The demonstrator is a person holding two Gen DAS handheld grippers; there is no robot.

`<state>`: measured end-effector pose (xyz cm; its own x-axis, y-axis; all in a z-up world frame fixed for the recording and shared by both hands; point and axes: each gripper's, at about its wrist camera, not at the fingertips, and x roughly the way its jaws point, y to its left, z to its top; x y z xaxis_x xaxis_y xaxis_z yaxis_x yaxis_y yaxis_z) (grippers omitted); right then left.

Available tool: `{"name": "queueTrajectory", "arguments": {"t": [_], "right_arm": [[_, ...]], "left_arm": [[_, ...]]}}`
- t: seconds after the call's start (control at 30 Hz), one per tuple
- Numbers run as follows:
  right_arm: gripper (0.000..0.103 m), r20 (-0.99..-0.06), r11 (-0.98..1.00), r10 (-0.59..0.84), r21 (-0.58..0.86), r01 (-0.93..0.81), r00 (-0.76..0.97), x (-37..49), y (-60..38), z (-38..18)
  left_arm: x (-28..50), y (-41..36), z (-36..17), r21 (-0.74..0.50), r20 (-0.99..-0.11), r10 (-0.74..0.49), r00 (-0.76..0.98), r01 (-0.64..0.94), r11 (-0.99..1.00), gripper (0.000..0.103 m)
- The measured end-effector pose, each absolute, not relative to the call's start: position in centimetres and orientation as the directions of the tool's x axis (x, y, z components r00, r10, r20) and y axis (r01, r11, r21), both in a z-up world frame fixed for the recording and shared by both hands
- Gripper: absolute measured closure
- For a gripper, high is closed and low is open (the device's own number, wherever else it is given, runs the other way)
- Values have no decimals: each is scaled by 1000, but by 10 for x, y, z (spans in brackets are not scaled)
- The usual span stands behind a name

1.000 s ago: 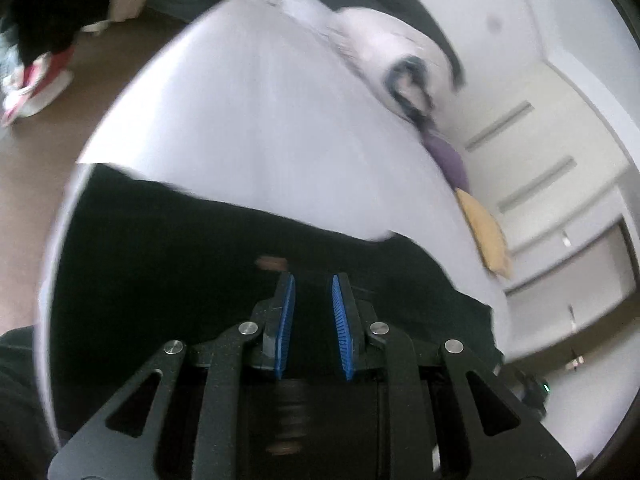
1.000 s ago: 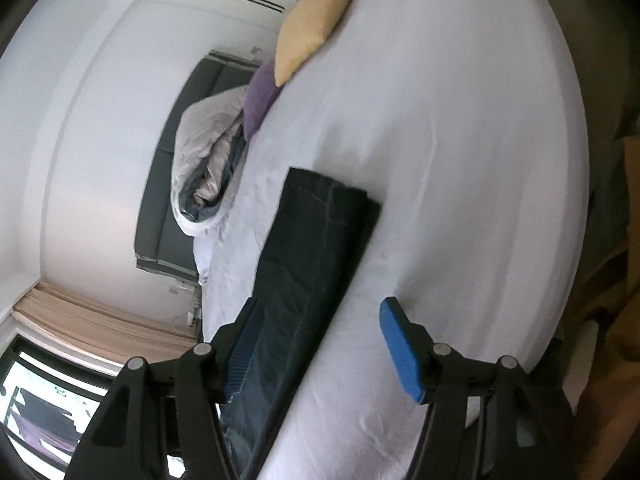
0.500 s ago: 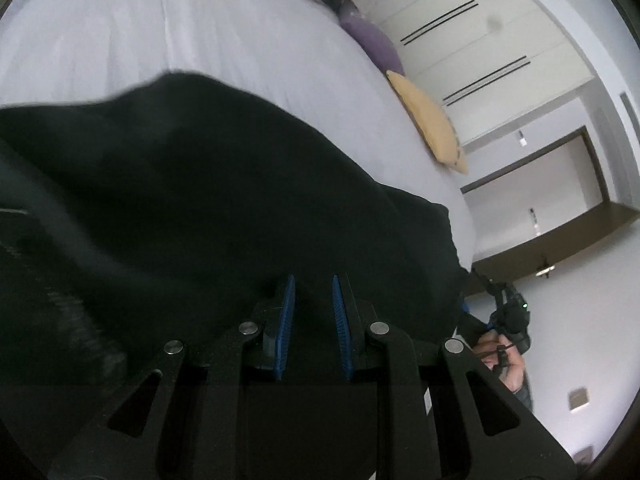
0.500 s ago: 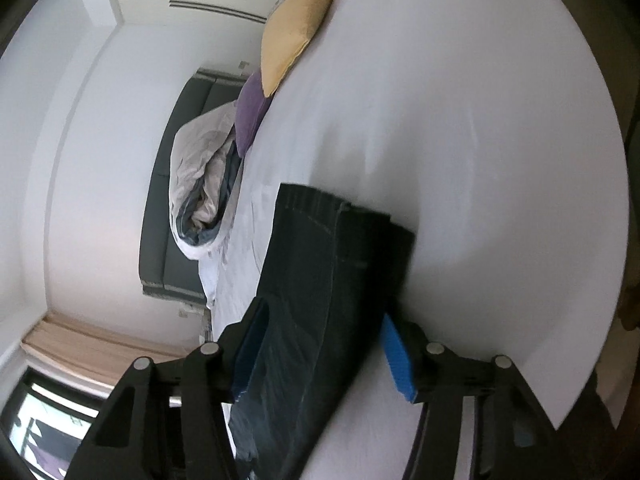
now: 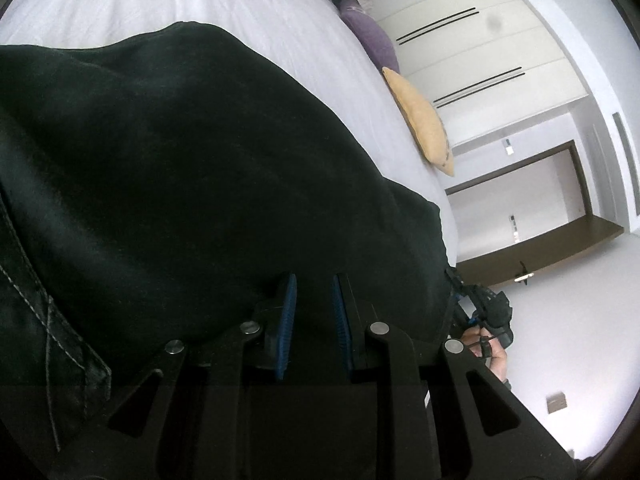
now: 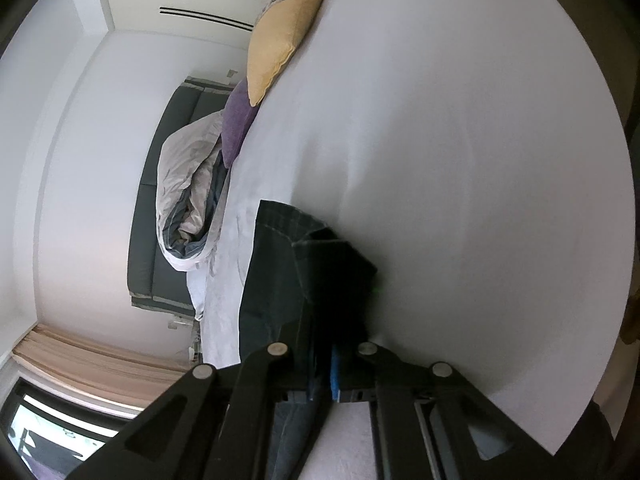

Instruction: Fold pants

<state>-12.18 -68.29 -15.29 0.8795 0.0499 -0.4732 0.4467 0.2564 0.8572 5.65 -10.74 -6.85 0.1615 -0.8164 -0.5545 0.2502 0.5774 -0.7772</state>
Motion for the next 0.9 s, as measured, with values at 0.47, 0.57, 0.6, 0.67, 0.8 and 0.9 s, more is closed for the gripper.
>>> {"name": "queueTrajectory", "arguments": {"t": [0.47,0.57,0.6,0.67,0.8,0.9], "right_arm": [[97,-683,990,51,131,54,729,-45,-449,-44],[98,-765,989,32,-71,-133,643,-43,-370,-79],[98,-780,988,22,-78,-133,625,-42,-361,-90],[98,-779,986,-29,-124,-108,627,-44,-353,-102],[98,-760,981,-61,-166,-102,648,-48,-351,-100],[98,-734,973,-89,-207,-97,673,-51,-342,-91]], "left_arm": [[57,-124,-76,-787,-540,-823,177,242,568,84],[57,-117,-77,-800,-525,-833,175,233,553,84],[57,-114,-77,-804,-523,-835,173,224,550,84],[58,-111,-75,-810,-523,-835,169,206,549,84],[58,-110,-67,-832,-515,-840,170,139,538,68],[56,-116,-48,-847,-482,-855,193,148,511,13]]}}
